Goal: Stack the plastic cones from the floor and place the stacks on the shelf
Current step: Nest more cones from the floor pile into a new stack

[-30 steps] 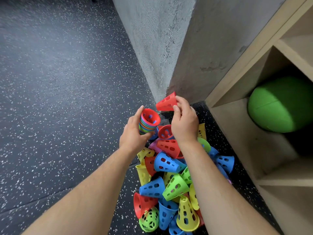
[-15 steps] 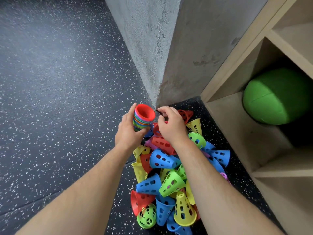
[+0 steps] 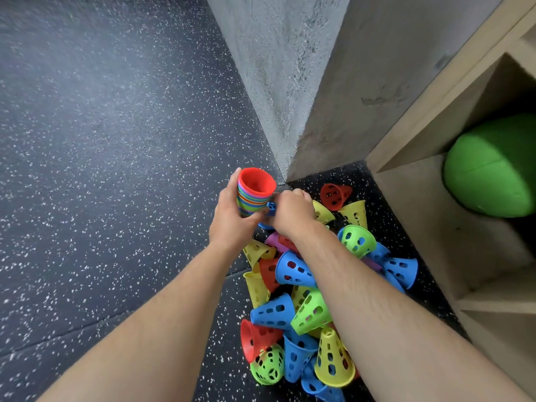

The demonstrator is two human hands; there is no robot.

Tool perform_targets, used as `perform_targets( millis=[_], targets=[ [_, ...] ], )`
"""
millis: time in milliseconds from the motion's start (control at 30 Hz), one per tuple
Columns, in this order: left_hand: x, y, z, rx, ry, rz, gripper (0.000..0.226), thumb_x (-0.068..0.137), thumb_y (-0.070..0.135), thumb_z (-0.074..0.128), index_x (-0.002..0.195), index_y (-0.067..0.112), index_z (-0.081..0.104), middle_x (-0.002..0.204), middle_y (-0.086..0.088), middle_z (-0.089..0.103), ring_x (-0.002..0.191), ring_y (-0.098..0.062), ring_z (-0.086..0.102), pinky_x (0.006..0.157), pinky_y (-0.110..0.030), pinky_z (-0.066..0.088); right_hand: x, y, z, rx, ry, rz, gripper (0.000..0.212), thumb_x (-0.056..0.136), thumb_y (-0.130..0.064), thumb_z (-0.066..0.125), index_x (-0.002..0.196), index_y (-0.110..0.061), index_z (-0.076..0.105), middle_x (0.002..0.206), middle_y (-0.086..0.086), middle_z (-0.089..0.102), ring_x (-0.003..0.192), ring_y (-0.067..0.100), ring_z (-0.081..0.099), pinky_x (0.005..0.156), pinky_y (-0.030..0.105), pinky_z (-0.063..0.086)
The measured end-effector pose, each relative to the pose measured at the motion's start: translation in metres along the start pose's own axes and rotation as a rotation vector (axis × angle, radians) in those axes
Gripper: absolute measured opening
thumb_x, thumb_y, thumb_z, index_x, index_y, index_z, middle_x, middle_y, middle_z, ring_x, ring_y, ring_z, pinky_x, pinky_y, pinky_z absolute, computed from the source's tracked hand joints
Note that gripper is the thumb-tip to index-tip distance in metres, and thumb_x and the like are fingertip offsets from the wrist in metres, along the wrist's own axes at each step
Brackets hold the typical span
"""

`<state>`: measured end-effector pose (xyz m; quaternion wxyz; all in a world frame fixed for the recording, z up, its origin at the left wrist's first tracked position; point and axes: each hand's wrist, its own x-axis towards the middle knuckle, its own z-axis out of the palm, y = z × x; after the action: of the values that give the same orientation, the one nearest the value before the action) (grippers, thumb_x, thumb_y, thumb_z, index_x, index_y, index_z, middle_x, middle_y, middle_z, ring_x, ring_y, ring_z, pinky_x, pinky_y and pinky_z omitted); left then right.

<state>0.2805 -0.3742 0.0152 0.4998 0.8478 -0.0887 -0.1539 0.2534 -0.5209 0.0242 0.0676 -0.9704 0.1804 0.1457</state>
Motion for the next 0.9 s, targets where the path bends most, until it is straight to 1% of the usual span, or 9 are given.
perform_targets(
  millis=[167, 300, 400, 500, 600, 667, 767, 833, 900],
  targets=[
    [-0.003, -0.001, 0.000, 0.019, -0.024, 0.023, 0.103, 0.078, 0.027, 0.085, 0.147, 0.066, 0.019, 0.148, 0.016, 0.045, 0.138, -0.010, 0.046, 0.111, -0.046, 0.044, 0.006, -0.009, 0.002, -0.168, -0.002, 0.026, 0.030, 0.094, -0.040, 0.053, 0.115, -0.022, 0.065, 0.122, 0.002, 0.064, 0.124, 0.025, 0.048, 0.103, 0.038, 0.033],
    [-0.003, -0.003, 0.001, -0.018, -0.011, 0.035, 0.102, 0.078, 0.024, 0.086, 0.150, 0.061, 0.024, 0.146, 0.019, 0.045, 0.138, -0.007, 0.045, 0.112, -0.043, 0.043, 0.006, -0.006, 0.002, -0.118, 0.035, -0.007, 0.027, 0.092, -0.042, 0.059, 0.112, -0.024, 0.061, 0.116, 0.002, 0.067, 0.119, 0.025, 0.050, 0.098, 0.038, 0.033],
    [-0.005, -0.003, 0.000, -0.036, 0.009, 0.040, 0.101, 0.078, 0.023, 0.087, 0.155, 0.050, 0.028, 0.139, 0.019, 0.046, 0.136, -0.009, 0.048, 0.111, -0.039, 0.044, 0.003, 0.001, 0.001, 0.082, 0.177, 0.017, 0.030, 0.090, -0.039, 0.066, 0.114, -0.024, 0.056, 0.116, 0.000, 0.066, 0.117, 0.026, 0.049, 0.096, 0.039, 0.031],
    [-0.007, -0.003, -0.002, -0.050, 0.017, 0.037, 0.101, 0.077, 0.026, 0.088, 0.155, 0.048, 0.029, 0.140, 0.015, 0.048, 0.135, -0.011, 0.052, 0.111, -0.040, 0.046, -0.002, 0.010, 0.000, 0.423, 0.249, 0.095, 0.035, 0.090, -0.035, 0.071, 0.116, -0.019, 0.055, 0.116, 0.003, 0.063, 0.114, 0.027, 0.051, 0.098, 0.040, 0.035],
    [-0.013, -0.001, -0.006, -0.035, 0.028, 0.031, 0.100, 0.075, 0.028, 0.089, 0.155, 0.044, 0.032, 0.144, 0.010, 0.053, 0.131, -0.011, 0.055, 0.109, -0.038, 0.048, -0.013, 0.013, -0.006, 0.747, 0.296, 0.182, 0.034, 0.086, -0.030, 0.075, 0.107, -0.016, 0.052, 0.105, 0.003, 0.060, 0.100, 0.025, 0.058, 0.085, 0.036, 0.047],
    [-0.020, 0.000, -0.010, -0.035, 0.034, 0.026, 0.097, 0.075, 0.028, 0.090, 0.153, 0.044, 0.035, 0.144, 0.009, 0.054, 0.129, -0.011, 0.056, 0.109, -0.034, 0.047, -0.022, 0.014, -0.014, 0.839, 0.349, 0.216, 0.032, 0.087, -0.025, 0.075, 0.104, -0.015, 0.050, 0.100, 0.001, 0.059, 0.092, 0.022, 0.060, 0.076, 0.032, 0.045],
    [-0.028, -0.002, -0.017, -0.051, 0.030, 0.016, 0.094, 0.072, 0.031, 0.090, 0.148, 0.050, 0.038, 0.139, 0.010, 0.056, 0.126, -0.011, 0.060, 0.110, -0.039, 0.049, -0.032, 0.014, -0.027, 0.937, 0.390, 0.193, 0.037, 0.088, -0.018, 0.072, 0.118, -0.017, 0.050, 0.104, -0.003, 0.058, 0.090, 0.018, 0.059, 0.085, 0.039, 0.051],
    [-0.034, -0.002, -0.025, -0.035, 0.031, 0.011, 0.094, 0.069, 0.038, 0.088, 0.145, 0.056, 0.036, 0.136, 0.011, 0.057, 0.123, -0.014, 0.061, 0.105, -0.046, 0.052, -0.038, 0.009, -0.036, 0.975, 0.384, 0.118, 0.057, 0.088, -0.016, 0.071, 0.138, -0.024, 0.044, 0.109, -0.003, 0.058, 0.090, 0.018, 0.061, 0.090, 0.041, 0.052],
    [-0.040, 0.002, -0.033, -0.023, 0.033, 0.013, 0.094, 0.070, 0.037, 0.088, 0.146, 0.053, 0.036, 0.135, 0.009, 0.057, 0.122, -0.015, 0.061, 0.104, -0.046, 0.052, -0.047, 0.001, -0.048, 0.984, 0.379, 0.020, 0.074, 0.090, -0.016, 0.068, 0.150, -0.038, 0.032, 0.115, -0.001, 0.055, 0.093, 0.017, 0.059, 0.093, 0.037, 0.051]
  ],
)
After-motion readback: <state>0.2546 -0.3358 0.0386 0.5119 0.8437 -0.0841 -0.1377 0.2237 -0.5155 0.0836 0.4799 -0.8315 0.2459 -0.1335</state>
